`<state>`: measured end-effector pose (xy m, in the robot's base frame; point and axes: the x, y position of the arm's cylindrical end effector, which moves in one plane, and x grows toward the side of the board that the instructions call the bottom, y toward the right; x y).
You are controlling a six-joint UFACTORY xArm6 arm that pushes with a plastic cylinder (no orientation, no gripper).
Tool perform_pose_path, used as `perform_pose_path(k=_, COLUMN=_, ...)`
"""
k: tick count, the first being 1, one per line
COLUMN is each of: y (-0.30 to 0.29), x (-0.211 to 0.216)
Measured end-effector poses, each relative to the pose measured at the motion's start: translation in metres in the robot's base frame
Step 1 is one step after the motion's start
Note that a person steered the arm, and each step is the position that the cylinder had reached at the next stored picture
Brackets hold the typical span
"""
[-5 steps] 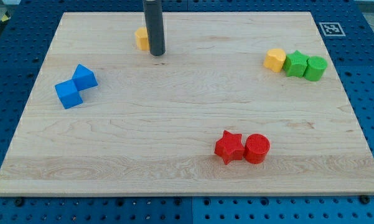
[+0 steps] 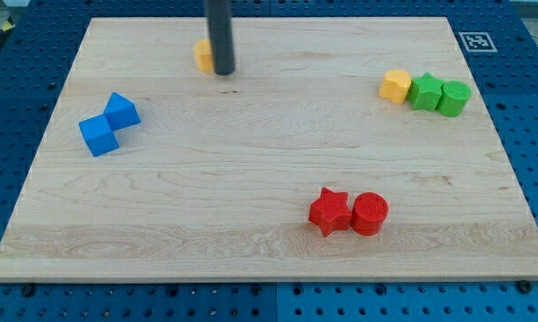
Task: Drag the yellow hexagon towards the top left
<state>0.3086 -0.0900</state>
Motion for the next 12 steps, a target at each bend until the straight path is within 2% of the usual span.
perform_pose_path(k=1, y=-0.022, x=-0.016)
perform_pose_path(k=3, y=-0.01, x=-0.052)
perform_pose_path(k=4, y=-0.031, x=-0.055)
perform_pose_path(k=5, y=-0.026, x=-0.063)
perform_pose_path(k=6, y=0.005, x=-0.09)
perform_pose_path(k=7, y=-0.018, x=-0.093)
perform_pose_path(k=8, y=-0.056, x=-0.078)
perform_pose_path(k=9, y=-0.061, x=-0.076)
perform_pose_path(k=10, y=-0.055, x=-0.076)
perform_pose_path(k=11, y=-0.016, x=-0.076)
perform_pose_path(k=12, y=-0.004, x=-0.073)
